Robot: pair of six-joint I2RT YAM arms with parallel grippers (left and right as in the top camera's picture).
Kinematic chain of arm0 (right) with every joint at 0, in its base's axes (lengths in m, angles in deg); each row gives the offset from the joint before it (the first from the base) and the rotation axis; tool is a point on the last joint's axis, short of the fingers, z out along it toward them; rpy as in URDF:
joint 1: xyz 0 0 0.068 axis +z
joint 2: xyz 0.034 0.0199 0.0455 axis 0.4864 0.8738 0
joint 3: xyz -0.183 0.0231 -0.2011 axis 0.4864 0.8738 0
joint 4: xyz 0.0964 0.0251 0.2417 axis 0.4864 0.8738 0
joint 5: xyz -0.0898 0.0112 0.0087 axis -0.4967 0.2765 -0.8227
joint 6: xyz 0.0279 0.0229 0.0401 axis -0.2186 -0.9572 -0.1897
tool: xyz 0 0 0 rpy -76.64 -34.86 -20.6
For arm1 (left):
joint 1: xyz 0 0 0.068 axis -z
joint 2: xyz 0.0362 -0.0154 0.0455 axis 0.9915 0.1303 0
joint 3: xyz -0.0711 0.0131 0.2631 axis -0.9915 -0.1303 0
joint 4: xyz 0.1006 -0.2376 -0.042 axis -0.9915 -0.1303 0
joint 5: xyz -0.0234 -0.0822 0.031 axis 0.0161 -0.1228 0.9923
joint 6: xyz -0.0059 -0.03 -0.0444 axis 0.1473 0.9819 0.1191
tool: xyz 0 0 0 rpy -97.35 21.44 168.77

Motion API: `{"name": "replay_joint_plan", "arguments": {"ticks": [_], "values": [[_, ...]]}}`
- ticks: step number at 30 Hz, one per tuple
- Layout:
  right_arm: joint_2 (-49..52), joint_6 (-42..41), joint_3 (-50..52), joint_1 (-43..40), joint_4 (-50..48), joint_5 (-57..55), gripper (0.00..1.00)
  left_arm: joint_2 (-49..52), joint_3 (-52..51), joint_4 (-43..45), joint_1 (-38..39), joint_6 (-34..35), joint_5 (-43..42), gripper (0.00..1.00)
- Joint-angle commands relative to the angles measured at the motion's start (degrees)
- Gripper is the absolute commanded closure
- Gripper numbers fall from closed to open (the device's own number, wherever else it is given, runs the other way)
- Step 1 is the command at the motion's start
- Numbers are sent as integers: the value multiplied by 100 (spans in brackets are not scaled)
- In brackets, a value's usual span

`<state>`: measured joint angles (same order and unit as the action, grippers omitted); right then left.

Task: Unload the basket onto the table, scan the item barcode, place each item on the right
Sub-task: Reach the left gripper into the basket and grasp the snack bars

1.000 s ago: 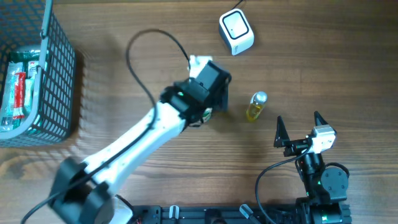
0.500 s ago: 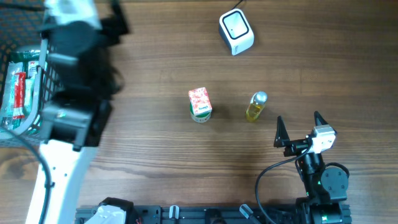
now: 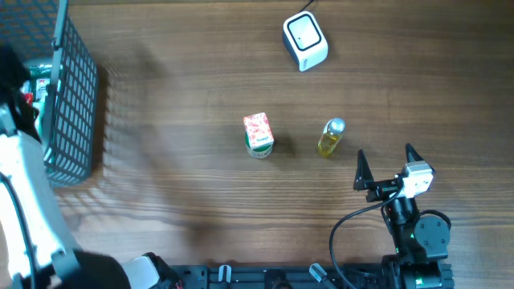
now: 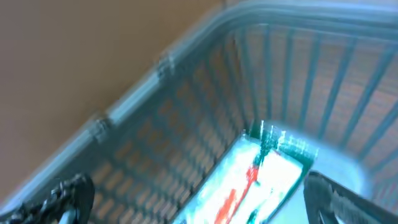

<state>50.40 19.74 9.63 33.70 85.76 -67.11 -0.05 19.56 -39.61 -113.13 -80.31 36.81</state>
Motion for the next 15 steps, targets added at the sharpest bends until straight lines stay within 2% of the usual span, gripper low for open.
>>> {"name": "replay_joint_plan", "arguments": {"ticks": [1,6,9,11,15], "values": [[-15,48,11,-17,-13,52,0,542,33,-199,-404,-96,-1038,0],[-15,50,11,-17,-13,52,0,1137,33,-240,-739,-350,-1279,0],[-15,48,11,-17,-13,52,0,1473,33,-238,-970,-448,-1893,0],[-15,48,11,-17,-13,55,0,1672,33,-262,-1073,-758,-2269,0],[-15,50,11,-17,-13,52,0,2109,33,-245,-1252,-1434,-2354,0]]}}
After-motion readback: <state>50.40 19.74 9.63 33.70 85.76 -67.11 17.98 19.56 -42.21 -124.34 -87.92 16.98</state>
